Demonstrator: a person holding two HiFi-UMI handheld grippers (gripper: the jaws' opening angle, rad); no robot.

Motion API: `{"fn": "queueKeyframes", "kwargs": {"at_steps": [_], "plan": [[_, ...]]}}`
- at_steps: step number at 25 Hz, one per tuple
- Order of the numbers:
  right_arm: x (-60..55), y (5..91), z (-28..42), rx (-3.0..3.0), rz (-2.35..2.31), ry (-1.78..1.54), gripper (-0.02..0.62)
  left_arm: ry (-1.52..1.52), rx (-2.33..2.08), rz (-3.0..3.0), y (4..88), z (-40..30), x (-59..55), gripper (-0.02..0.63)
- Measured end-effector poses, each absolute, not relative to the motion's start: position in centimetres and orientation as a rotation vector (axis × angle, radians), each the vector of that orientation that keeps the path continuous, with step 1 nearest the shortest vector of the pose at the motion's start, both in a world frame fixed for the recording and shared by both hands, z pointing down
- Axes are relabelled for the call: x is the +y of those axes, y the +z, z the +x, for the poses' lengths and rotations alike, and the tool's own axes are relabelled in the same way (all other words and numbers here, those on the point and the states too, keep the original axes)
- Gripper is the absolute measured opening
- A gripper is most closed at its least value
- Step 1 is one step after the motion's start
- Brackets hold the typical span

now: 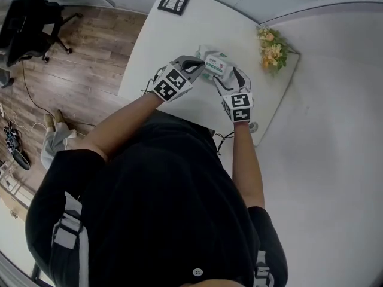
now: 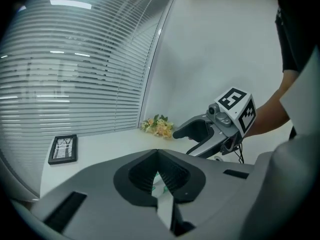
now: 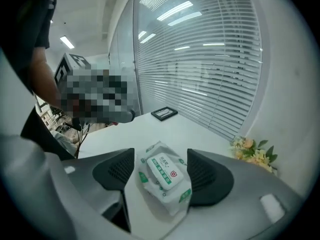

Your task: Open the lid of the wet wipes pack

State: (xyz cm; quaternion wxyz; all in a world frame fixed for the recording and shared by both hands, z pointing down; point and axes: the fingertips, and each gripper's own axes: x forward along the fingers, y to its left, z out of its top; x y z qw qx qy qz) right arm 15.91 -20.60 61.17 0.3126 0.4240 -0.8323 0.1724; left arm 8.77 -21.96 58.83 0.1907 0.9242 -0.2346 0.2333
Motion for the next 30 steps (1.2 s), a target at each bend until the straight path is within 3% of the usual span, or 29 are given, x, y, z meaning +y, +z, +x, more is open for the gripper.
{"fn": "queueKeyframes", "kwargs": {"at_steps": [15,30], "plan": [[-22.2,69.8,15.8,-2.137,0.751,0.378,0.342,0.871,-0.774,2.343,69.3,10.0,-22.5,0.006],[-22.4,73.4,15.2,-2.094,0.59,0.352,0.341,0.891,-0.83,2.183,73.9,9.9,-22.5,0.005]]}}
